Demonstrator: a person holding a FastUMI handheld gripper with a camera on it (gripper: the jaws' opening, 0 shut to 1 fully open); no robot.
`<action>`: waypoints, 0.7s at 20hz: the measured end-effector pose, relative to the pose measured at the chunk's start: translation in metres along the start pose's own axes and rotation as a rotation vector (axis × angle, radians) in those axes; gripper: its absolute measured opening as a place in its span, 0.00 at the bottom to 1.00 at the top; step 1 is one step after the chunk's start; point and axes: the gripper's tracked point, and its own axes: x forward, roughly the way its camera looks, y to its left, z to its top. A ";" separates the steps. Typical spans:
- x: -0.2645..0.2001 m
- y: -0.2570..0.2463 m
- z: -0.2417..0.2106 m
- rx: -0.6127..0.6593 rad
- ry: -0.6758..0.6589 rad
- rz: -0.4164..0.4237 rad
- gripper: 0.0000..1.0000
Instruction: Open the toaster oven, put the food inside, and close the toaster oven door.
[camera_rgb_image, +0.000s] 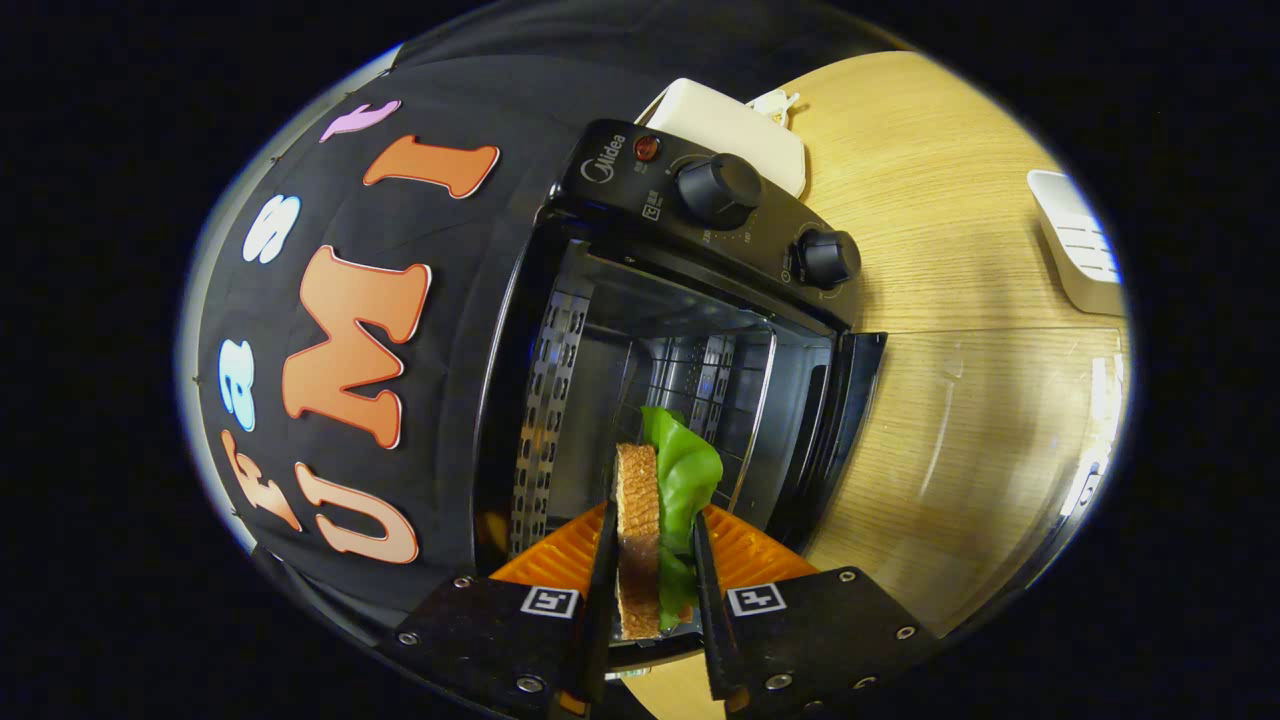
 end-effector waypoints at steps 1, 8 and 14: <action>0.004 -0.001 -0.003 -0.009 0.003 -0.016 0.42; 0.003 -0.005 -0.017 -0.034 0.042 -0.066 0.56; -0.002 -0.016 -0.027 -0.063 0.083 -0.116 0.80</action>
